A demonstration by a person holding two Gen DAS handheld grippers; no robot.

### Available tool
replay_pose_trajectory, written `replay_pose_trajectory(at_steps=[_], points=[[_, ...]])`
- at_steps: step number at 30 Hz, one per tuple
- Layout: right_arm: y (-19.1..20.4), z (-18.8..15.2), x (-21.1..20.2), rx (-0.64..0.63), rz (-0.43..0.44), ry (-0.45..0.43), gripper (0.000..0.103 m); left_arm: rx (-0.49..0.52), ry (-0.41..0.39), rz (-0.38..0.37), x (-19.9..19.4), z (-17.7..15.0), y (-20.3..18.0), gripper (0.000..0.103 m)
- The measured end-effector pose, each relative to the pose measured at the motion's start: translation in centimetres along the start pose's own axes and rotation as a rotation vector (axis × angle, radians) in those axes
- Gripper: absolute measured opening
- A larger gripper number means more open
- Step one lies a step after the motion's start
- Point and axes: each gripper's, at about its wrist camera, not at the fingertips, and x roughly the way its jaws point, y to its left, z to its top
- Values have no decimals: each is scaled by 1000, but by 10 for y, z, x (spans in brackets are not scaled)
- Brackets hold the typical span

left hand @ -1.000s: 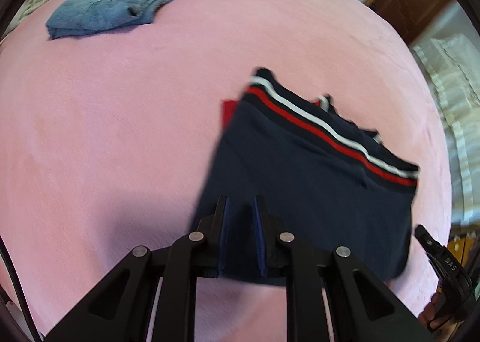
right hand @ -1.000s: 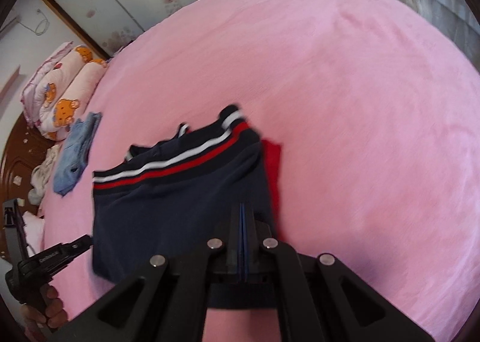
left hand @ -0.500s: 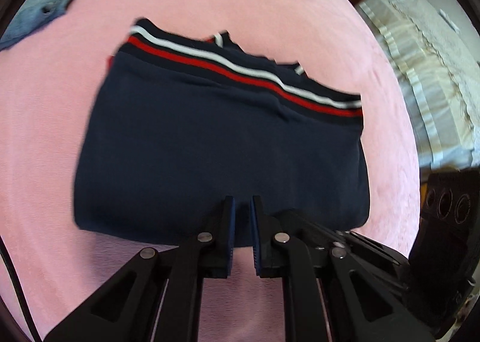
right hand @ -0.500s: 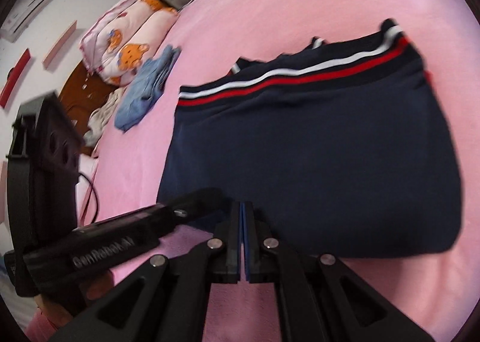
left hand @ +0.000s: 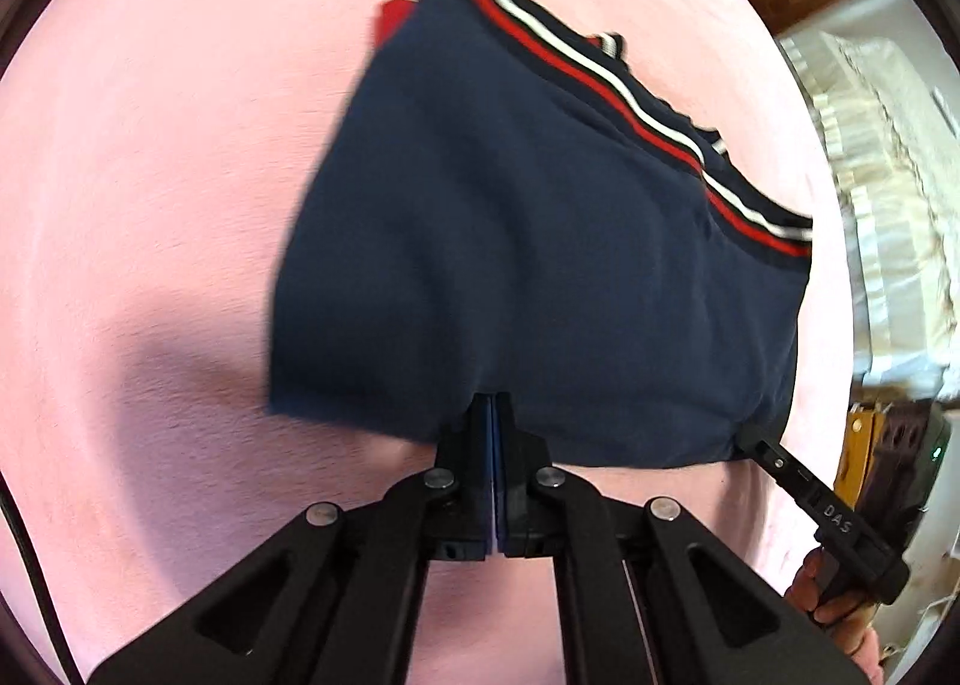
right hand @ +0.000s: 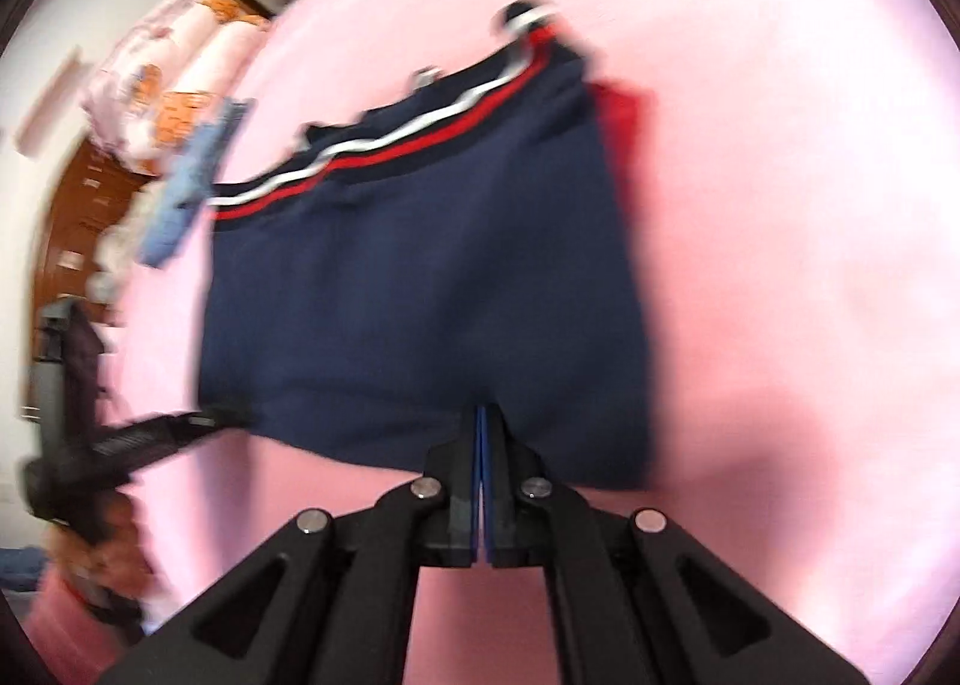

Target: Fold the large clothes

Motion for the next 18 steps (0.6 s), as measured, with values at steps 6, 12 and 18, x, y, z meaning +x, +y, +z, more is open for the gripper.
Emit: replay_pose_trajectory(at_steps=[6,12,18], points=[[-46,-3,-22,102,-186,-21,0,-35,-33,93,-11,-1,25,1],[-51,1,-32,101,-191,-28,0,-127,-42,47,-17,-7,46,1],[-14,23,-33,27,-158,-54,0,-133,-17,31,-11,-14,39,4]])
